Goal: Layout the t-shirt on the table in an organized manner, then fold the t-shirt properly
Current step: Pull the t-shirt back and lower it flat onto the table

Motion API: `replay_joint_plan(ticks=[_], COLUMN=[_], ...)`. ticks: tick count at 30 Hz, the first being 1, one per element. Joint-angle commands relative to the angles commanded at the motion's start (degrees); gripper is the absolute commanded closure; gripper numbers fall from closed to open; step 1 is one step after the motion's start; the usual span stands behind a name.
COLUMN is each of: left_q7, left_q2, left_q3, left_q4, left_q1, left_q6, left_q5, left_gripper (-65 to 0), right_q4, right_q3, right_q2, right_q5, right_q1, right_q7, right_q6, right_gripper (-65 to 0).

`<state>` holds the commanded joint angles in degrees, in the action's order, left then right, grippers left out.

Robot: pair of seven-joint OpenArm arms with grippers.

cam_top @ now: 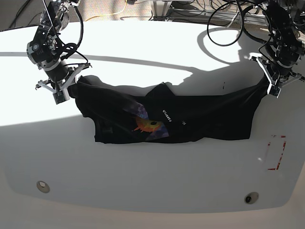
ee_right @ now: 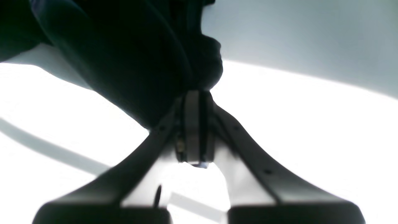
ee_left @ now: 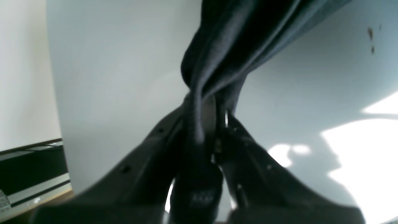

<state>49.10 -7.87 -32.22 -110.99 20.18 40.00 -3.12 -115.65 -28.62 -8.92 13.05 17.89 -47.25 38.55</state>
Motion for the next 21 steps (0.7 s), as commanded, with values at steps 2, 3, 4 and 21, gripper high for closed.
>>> replay_joint_plan(ticks=[2, 3, 4, 21], left_q7=[0.0, 0.0, -0.1, -0.1], left_q2=[0.4, 0.4, 0.4, -5.1], left_q3=[0.0, 0.0, 0.0, -3.4], left_q4=[0.0, 0.0, 0.0, 3.0], left_q1=[2.5, 3.6, 5.1, 5.9], left_q6=[0.0, 0.0, 0.0, 0.0], left_q5=[-0.1, -0.2, -0.4, -0.4], left_gripper=[0.0, 0.0, 0.0, -0.4], right_q4=[0.0, 0.0, 0.0, 0.4], right_q3=[-0.6, -0.7, -0.7, -3.6], right_q2=[0.0, 0.0, 0.0, -0.4], right_q5=[0.0, 0.0, 0.0, -0.6], right_q1=[2.3, 3.1, 4.3, 9.1], right_q7=[-0.1, -0.1, -0.1, -0.1], right_q6=[0.09, 0.09, 0.09, -0.09], right_gripper=[0.0, 0.0, 0.0, -0.2])
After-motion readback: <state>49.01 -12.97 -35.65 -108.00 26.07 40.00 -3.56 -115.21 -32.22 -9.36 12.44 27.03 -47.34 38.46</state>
